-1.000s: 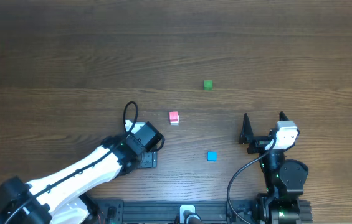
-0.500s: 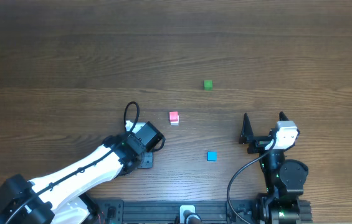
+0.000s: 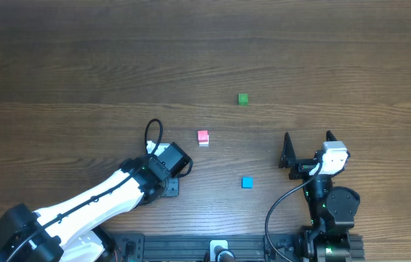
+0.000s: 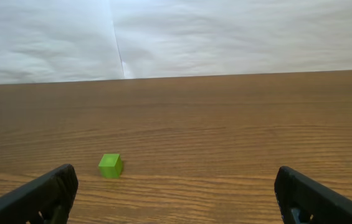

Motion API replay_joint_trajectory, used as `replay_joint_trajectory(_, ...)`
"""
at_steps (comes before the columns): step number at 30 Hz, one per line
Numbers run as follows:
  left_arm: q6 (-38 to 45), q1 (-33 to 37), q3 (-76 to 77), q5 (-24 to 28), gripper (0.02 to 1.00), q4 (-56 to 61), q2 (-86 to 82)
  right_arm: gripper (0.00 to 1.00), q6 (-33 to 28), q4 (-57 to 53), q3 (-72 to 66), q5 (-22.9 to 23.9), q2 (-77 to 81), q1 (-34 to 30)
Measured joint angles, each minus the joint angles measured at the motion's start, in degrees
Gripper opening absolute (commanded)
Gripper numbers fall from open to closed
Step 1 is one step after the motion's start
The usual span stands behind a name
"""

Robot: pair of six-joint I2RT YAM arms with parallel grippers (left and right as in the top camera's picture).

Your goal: Stack Cubes

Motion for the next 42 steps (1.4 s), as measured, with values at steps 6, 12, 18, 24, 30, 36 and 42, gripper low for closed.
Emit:
replay_joint_trajectory(6,0.02,0.11,7.06,-0.83,0.108,-6.88,0.76,0.991,0.00,0.00,0.00,0.00,0.00,0.00)
replay_joint_trajectory(12,0.04,2.21,29.53,-2.08,0.097,-18.38,6.32,0.993,0.00,0.00,0.00,0.04,0.00,0.02)
replay_joint_trajectory(18,1.11,2.64,49.94,-2.93,0.097,-24.15,18.67,0.991,0.00,0.00,0.00,0.17,0.00,0.00)
replay_joint_trajectory(24,1.31,2.64,52.89,-1.90,0.091,-23.78,26.49,0.993,0.02,-0.02,0.00,0.17,0.00,0.00)
replay_joint_trajectory(30,1.31,1.16,52.89,-1.29,0.095,-23.19,29.31,0.993,0.00,0.00,0.00,0.17,0.00,0.00)
replay_joint_trajectory(36,1.03,-0.79,52.89,-0.87,0.091,-21.68,29.86,0.991,0.02,0.00,0.00,0.15,0.00,0.00)
replay_joint_trajectory(42,1.03,-0.79,52.85,-0.90,0.091,-21.46,30.08,0.991,0.04,0.00,0.00,0.17,0.00,0.00)
